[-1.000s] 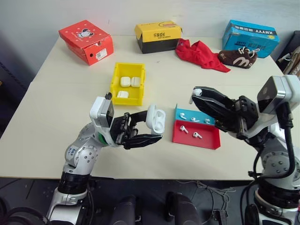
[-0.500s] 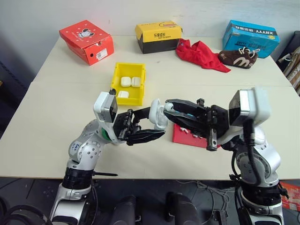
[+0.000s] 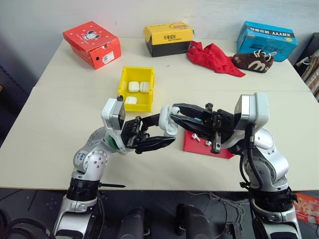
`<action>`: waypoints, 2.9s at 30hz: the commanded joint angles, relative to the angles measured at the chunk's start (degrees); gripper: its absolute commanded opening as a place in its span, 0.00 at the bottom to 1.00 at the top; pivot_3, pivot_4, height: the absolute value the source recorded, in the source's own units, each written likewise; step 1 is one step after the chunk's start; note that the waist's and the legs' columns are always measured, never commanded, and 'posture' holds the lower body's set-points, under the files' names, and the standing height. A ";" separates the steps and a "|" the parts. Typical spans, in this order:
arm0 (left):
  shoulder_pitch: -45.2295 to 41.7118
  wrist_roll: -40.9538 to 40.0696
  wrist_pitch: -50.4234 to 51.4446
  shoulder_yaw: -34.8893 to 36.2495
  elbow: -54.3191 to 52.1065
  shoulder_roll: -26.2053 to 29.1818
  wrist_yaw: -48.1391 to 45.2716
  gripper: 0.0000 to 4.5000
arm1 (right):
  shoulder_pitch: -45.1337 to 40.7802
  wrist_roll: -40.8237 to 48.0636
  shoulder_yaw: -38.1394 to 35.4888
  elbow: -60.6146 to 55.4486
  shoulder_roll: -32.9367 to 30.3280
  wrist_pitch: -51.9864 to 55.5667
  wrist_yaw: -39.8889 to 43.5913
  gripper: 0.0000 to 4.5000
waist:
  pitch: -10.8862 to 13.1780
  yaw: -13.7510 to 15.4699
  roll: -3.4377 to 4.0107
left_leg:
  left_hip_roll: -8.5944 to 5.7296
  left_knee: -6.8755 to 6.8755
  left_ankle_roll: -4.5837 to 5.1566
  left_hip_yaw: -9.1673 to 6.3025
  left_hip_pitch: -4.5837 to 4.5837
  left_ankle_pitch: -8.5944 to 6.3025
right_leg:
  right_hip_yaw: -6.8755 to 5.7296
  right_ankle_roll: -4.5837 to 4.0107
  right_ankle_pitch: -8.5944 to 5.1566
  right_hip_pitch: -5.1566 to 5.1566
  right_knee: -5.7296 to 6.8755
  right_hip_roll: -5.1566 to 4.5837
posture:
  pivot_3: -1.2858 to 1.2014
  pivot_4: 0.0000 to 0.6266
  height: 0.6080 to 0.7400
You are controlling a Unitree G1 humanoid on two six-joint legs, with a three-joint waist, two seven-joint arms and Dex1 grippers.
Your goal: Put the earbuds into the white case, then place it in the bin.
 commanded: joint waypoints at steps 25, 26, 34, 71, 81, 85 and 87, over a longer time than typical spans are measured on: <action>5.49 2.62 -5.35 4.28 -1.03 4.59 -2.08 0.62 | 35.41 -12.14 -39.99 25.23 -31.96 -12.29 15.56 0.99 | 0.00 1.53 0.01 | -0.05 0.00 0.18 0.11 0.06 -0.08 | -0.04 0.10 0.06 0.17 -0.54 -0.05 | 0.52 0.24 1.00; 5.55 2.64 -5.40 4.40 -0.93 4.91 -2.21 0.62 | 36.45 -15.42 -40.16 29.29 -33.39 -15.38 15.36 0.99 | 0.00 1.48 0.01 | -0.05 0.00 0.19 0.16 0.09 -0.08 | -0.01 0.10 0.07 0.17 -0.54 -0.05 | 0.52 0.24 1.00; 6.26 2.58 -5.46 4.96 -1.73 5.22 -1.36 0.62 | 30.85 -22.56 -33.23 34.67 -39.76 -13.40 10.40 0.99 | 0.00 -0.16 0.07 | 0.09 -0.01 0.00 0.21 0.31 -0.05 | 0.56 0.03 0.02 0.19 -0.38 -0.37 | 0.52 0.24 1.00; 10.93 2.38 -5.26 4.32 -8.06 4.25 4.46 0.62 | -35.19 -47.83 27.65 49.18 -24.60 27.65 15.92 0.40 | 0.01 -0.25 0.35 | 0.04 0.06 -0.03 0.15 -0.13 -0.03 | -0.22 -0.08 -0.03 -0.18 0.05 -0.12 | 0.52 0.24 1.00; 11.64 2.62 -5.62 3.75 -8.63 3.47 5.27 0.62 | -36.48 -52.60 29.84 52.63 -24.34 26.32 18.06 0.40 | 0.01 -0.16 0.35 | 0.05 0.06 -0.05 0.15 -0.13 -0.04 | -0.21 -0.08 -0.03 -0.18 0.05 -0.09 | 0.52 0.24 1.00; 11.91 2.80 -5.86 3.65 -8.55 3.14 5.36 0.62 | -36.75 -53.92 30.37 53.07 -24.10 26.35 19.62 0.40 | 0.01 -0.17 0.35 | 0.05 0.06 -0.05 0.15 -0.12 -0.04 | -0.21 -0.08 -0.03 -0.18 0.05 -0.08 | 0.52 0.24 1.00; 11.92 2.92 -5.97 3.58 -8.47 2.97 5.38 0.62 | -37.16 -54.60 30.81 53.10 -23.99 27.05 20.34 0.40 | 0.01 -0.18 0.35 | 0.05 0.06 -0.05 0.15 -0.12 -0.04 | -0.22 -0.08 -0.03 -0.18 0.05 -0.08 | 0.52 0.24 1.00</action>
